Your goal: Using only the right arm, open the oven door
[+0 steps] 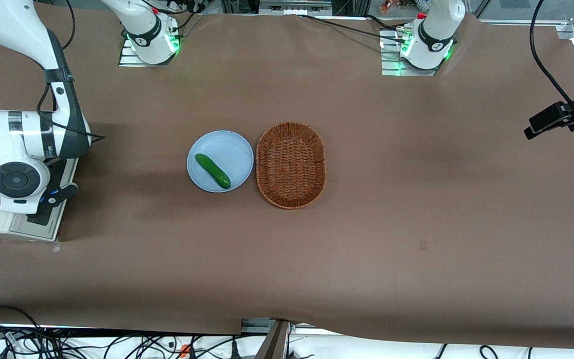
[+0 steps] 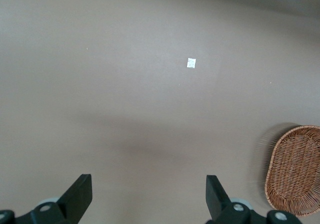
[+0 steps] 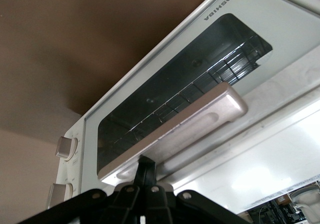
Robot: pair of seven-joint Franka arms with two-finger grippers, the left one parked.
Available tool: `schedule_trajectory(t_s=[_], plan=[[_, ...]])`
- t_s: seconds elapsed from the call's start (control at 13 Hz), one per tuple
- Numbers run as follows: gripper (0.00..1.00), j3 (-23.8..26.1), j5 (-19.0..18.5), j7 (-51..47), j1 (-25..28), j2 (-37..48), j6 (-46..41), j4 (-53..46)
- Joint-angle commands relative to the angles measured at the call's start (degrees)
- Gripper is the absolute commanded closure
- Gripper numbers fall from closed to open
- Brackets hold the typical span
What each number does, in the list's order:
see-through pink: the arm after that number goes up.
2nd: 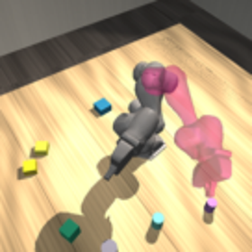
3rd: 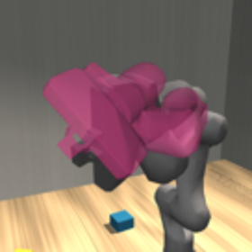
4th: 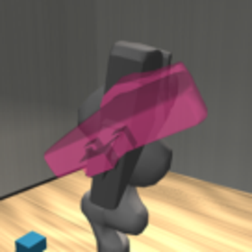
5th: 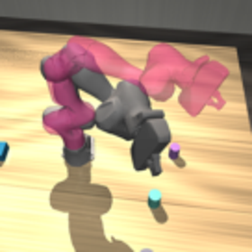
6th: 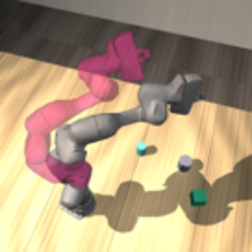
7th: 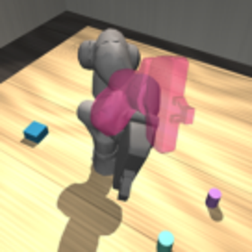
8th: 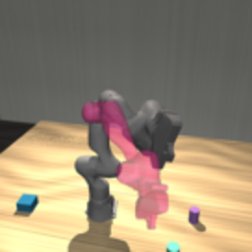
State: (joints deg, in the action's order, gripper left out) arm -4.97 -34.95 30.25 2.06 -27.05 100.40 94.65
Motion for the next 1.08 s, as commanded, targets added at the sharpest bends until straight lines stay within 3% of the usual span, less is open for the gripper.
schedule_trajectory(t_s=[0.0,1.0], plan=[[1.00,0.58,1.63,-1.25,-0.13,-0.99,1.90,0.10],[1.00,0.93,7.88,-2.66,-0.30,-4.32,7.17,0.10]])
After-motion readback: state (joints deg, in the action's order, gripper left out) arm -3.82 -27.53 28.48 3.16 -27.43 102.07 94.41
